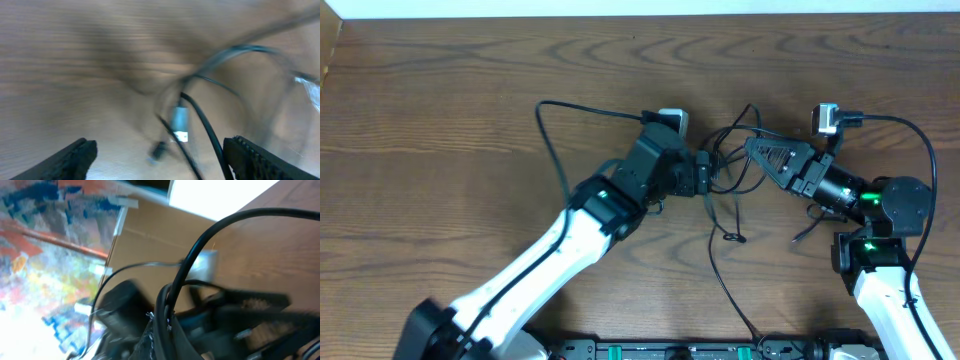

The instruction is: Untangle cables

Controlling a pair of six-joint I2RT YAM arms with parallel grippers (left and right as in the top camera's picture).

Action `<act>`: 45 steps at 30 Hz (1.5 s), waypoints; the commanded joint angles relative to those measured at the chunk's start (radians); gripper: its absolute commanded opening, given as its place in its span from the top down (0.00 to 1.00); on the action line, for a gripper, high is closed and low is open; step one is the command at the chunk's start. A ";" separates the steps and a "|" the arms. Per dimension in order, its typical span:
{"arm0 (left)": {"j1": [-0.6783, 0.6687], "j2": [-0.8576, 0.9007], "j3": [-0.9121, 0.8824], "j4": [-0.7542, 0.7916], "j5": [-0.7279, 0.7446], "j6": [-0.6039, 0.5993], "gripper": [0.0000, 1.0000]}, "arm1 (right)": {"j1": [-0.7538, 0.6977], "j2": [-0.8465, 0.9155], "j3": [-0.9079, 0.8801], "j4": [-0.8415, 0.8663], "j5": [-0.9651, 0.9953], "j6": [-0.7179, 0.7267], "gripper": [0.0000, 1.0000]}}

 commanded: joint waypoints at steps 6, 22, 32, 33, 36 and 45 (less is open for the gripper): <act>0.052 0.058 0.013 -0.030 -0.588 -0.011 0.20 | -0.098 -0.009 0.007 0.087 -0.050 0.027 0.99; 0.383 0.048 0.013 -0.137 -0.031 -0.080 0.20 | -0.471 -0.009 0.007 -0.531 0.073 -0.583 0.99; 0.380 0.048 0.013 -0.123 0.319 -0.080 0.92 | -0.353 -0.009 0.007 -0.830 0.093 -0.833 0.93; 0.380 0.048 0.013 -0.108 0.360 -0.081 0.92 | -0.338 -0.009 0.007 -0.839 0.093 -0.845 0.92; 0.374 0.048 0.013 0.005 0.556 -0.087 0.92 | -0.280 -0.009 0.007 -0.877 0.100 -0.888 0.86; 0.341 0.048 0.013 0.521 0.953 -0.239 0.92 | -0.193 -0.009 0.005 -1.014 0.136 -0.955 0.71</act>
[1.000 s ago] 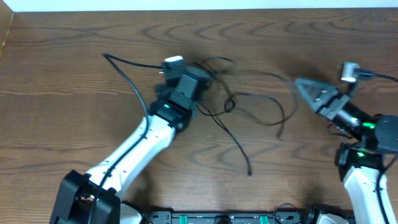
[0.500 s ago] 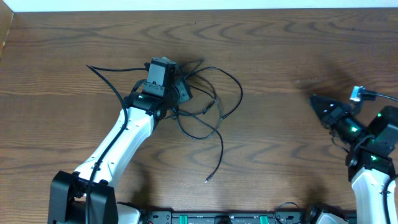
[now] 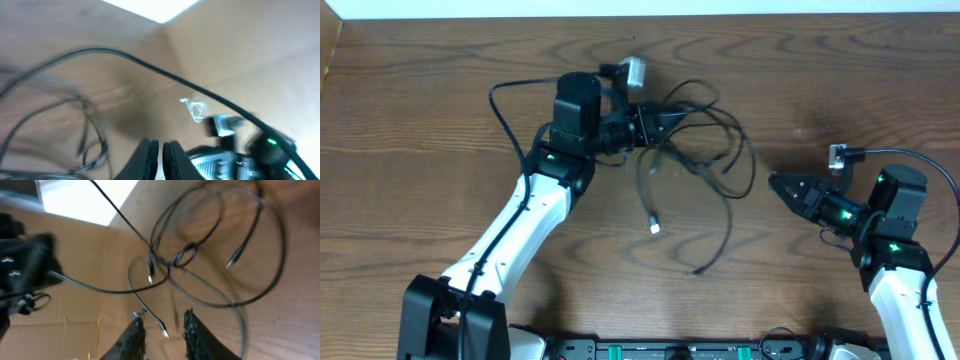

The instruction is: Untangle cables

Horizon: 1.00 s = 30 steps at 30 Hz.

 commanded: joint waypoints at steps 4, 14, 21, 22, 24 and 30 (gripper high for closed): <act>-0.034 -0.012 0.014 0.217 0.174 -0.255 0.92 | 0.035 -0.006 0.003 -0.068 0.019 -0.061 0.59; -0.089 -0.012 0.014 0.510 0.174 -0.505 0.92 | 0.092 -0.006 0.003 -0.071 0.102 -0.029 0.51; -0.103 -0.012 0.014 0.556 0.174 -0.513 0.92 | 0.171 -0.006 0.003 -0.070 0.154 -0.008 0.48; -0.103 -0.012 0.014 0.556 0.174 -0.513 0.92 | 0.182 -0.006 0.003 -0.071 0.161 -0.008 0.48; -0.103 -0.012 0.014 0.556 0.174 -0.520 0.92 | 0.201 -0.006 0.003 -0.077 0.174 -0.008 0.48; -0.103 -0.012 0.014 0.555 0.174 -0.520 0.92 | 0.225 -0.006 0.003 -0.185 0.306 0.000 0.54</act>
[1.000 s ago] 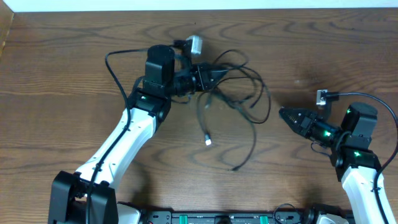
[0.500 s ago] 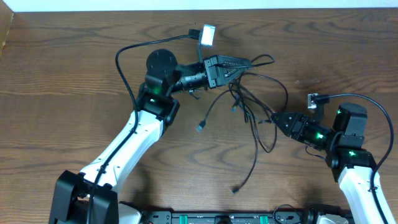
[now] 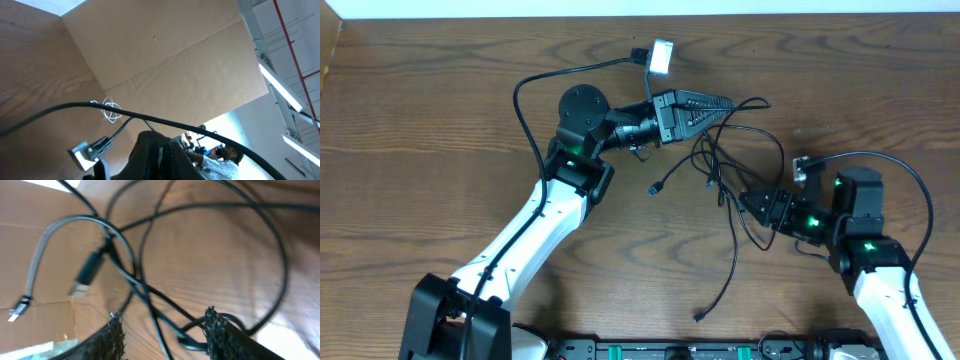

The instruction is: Untangle cables

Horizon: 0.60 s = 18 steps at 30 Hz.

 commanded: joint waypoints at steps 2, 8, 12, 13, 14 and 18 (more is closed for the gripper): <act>-0.001 -0.012 0.014 0.010 0.016 -0.007 0.92 | 0.008 -0.006 0.003 -0.079 0.134 0.045 0.53; -0.001 -0.012 0.014 0.010 0.016 -0.007 0.92 | 0.007 -0.006 0.003 -0.164 0.286 0.214 0.43; -0.001 -0.012 0.014 0.010 0.016 -0.007 0.92 | 0.008 -0.006 0.003 -0.189 0.260 0.349 0.38; -0.001 -0.012 0.014 0.010 0.016 -0.007 0.92 | 0.008 -0.006 0.003 -0.189 0.248 0.366 0.38; -0.001 -0.012 0.014 0.010 0.016 -0.007 0.92 | 0.008 -0.006 0.003 -0.189 0.234 0.386 0.38; -0.001 -0.012 0.014 0.010 0.016 -0.007 0.92 | 0.008 -0.005 0.003 -0.190 0.211 0.454 0.37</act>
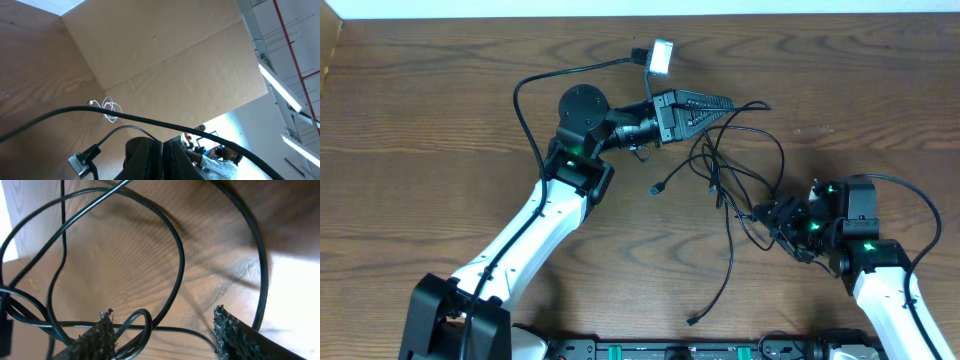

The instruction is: Untangle cables

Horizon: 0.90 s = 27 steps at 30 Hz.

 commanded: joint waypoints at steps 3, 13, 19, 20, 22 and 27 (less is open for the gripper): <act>-0.001 -0.012 0.014 0.010 0.016 -0.005 0.93 | 0.005 -0.001 0.002 -0.002 -0.030 0.152 0.37; -0.001 -0.012 0.014 0.010 0.017 -0.005 0.92 | 0.005 0.041 0.002 0.005 -0.053 0.207 0.54; -0.001 -0.012 0.014 0.010 0.016 -0.005 0.92 | 0.014 0.058 0.002 0.062 -0.095 0.250 0.48; -0.001 -0.012 0.014 0.010 0.016 -0.005 0.92 | 0.018 0.060 0.002 0.063 -0.094 0.265 0.51; -0.001 -0.012 0.014 0.010 0.016 -0.005 0.92 | 0.025 0.064 0.002 0.067 -0.090 0.282 0.53; -0.001 -0.012 0.014 0.010 0.016 -0.005 0.92 | 0.025 0.080 0.002 0.074 -0.115 0.314 0.52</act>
